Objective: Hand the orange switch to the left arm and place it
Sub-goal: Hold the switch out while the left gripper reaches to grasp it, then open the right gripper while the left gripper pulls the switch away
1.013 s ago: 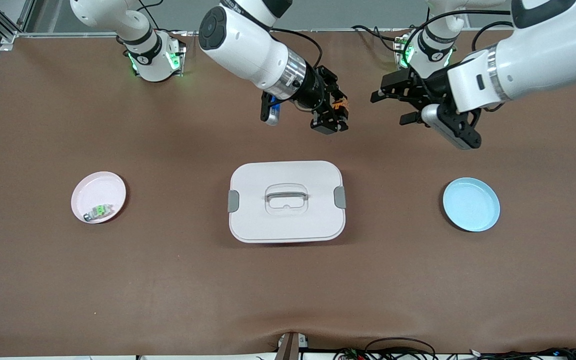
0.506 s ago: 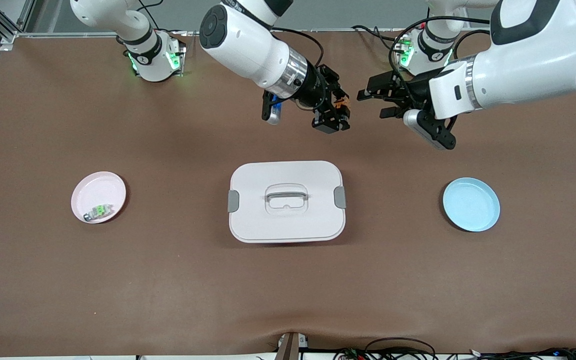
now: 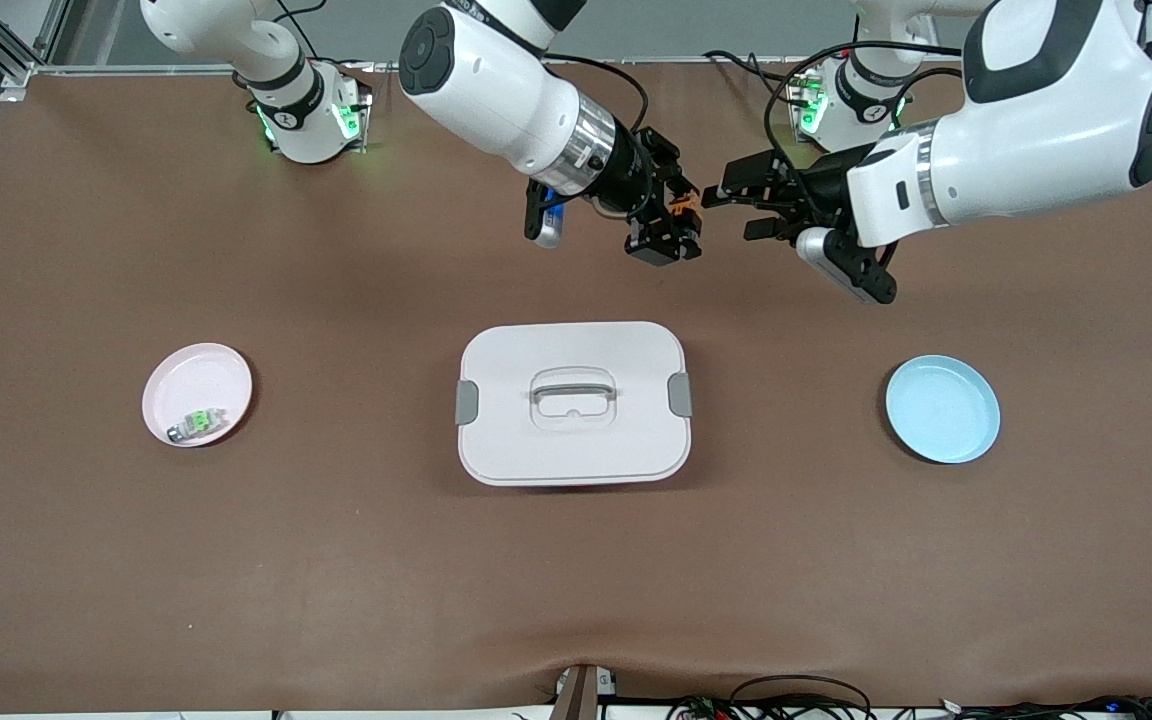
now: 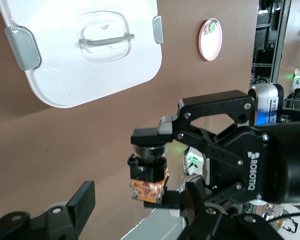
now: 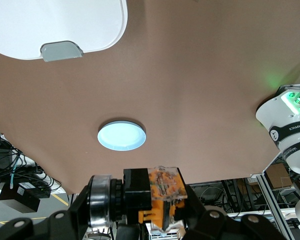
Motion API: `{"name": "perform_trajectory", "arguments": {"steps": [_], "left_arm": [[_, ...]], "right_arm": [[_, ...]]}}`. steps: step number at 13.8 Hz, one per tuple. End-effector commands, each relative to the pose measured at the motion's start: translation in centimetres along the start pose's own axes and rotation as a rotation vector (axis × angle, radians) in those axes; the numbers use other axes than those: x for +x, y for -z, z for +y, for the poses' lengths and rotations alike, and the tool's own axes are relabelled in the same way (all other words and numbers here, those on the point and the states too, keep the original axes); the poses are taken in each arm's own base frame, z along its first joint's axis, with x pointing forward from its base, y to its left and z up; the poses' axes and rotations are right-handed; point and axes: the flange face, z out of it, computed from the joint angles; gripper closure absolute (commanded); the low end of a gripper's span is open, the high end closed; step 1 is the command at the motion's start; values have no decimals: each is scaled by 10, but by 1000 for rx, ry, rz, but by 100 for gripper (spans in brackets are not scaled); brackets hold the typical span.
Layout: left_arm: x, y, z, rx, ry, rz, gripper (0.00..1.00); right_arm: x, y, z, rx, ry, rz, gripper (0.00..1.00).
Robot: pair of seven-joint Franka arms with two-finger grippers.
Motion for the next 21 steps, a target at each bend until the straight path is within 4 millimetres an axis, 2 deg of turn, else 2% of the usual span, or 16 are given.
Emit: {"name": "perform_trajectory", "arguments": {"steps": [1, 8, 13, 14, 15, 18, 19, 20, 21], "left_arm": [[-8, -11, 4, -12, -15, 22, 20], [-9, -39, 3, 0, -10, 30, 21], [-13, -59, 8, 9, -21, 20, 34], [-13, -60, 8, 9, -20, 19, 39], [-13, -59, 9, 9, -23, 21, 48], [-13, -57, 8, 10, -23, 22, 87], [-13, -54, 7, 9, -23, 24, 95], [-13, -53, 8, 9, -25, 25, 100], [-12, -50, 8, 13, -30, 30, 100]], "right_arm": [[-8, 1, 0, -3, -19, -18, 79], [-7, 1, 0, -5, -18, -16, 78], [-7, 1, 0, -5, -20, -16, 78], [-7, 1, 0, -5, -21, -17, 78], [-7, 1, 0, -5, -21, -17, 78], [-7, 1, 0, -6, -21, -16, 78], [-7, 1, 0, -6, -20, -15, 78], [-7, 1, 0, -5, -20, -16, 78], [-7, 1, 0, -6, -21, -16, 78]]}}
